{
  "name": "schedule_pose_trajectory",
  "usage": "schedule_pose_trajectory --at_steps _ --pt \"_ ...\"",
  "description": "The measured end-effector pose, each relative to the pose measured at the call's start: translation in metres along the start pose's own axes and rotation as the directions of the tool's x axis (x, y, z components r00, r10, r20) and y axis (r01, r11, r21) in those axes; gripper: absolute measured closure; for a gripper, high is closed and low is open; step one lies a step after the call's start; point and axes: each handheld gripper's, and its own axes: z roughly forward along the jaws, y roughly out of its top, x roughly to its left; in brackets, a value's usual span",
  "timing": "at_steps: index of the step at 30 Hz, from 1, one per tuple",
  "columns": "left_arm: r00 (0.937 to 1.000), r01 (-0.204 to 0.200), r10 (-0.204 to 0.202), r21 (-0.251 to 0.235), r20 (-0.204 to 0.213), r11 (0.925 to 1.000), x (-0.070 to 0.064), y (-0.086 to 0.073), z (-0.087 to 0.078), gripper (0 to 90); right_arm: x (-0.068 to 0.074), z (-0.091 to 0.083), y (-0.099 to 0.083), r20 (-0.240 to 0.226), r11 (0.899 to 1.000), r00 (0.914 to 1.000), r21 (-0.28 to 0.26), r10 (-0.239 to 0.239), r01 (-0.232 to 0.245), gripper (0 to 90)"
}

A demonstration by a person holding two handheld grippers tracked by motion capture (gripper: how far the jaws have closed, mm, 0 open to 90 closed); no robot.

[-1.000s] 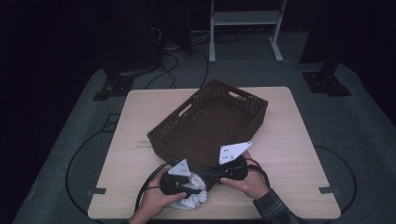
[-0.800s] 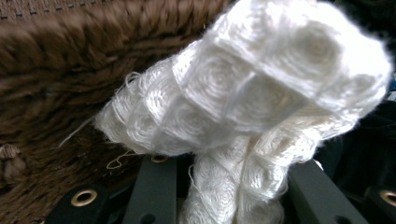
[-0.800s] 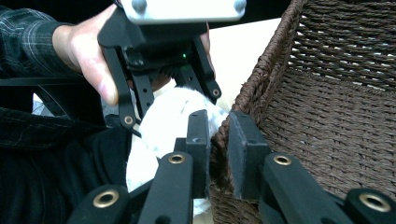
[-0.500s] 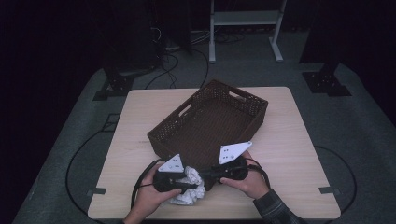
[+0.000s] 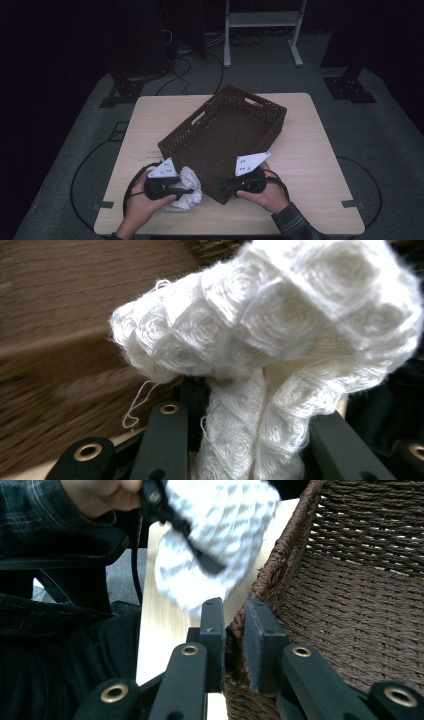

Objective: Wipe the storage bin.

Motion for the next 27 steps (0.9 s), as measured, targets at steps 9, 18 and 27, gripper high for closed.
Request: schedule_pose_trajectory --at_steps 9,18,27 --pt "0.9853 0.096 -0.092 0.021 -0.144 0.9951 0.039 -0.022 -0.031 67.3 -0.003 -0.006 -0.002 0.012 1.0 0.9999 0.007 0.006 -0.007 79.3" --pt "0.9498 0.183 -0.174 0.01 -0.26 0.9831 0.069 -0.043 -0.058 67.2 -0.009 -0.015 -0.006 0.032 1.0 0.9993 0.006 0.018 -0.018 79.6" --pt "0.8817 0.299 -0.257 0.046 -0.396 0.9533 0.105 -0.069 -0.062 67.0 -0.013 -0.019 -0.008 0.041 1.0 0.9988 0.004 0.024 -0.024 79.9"
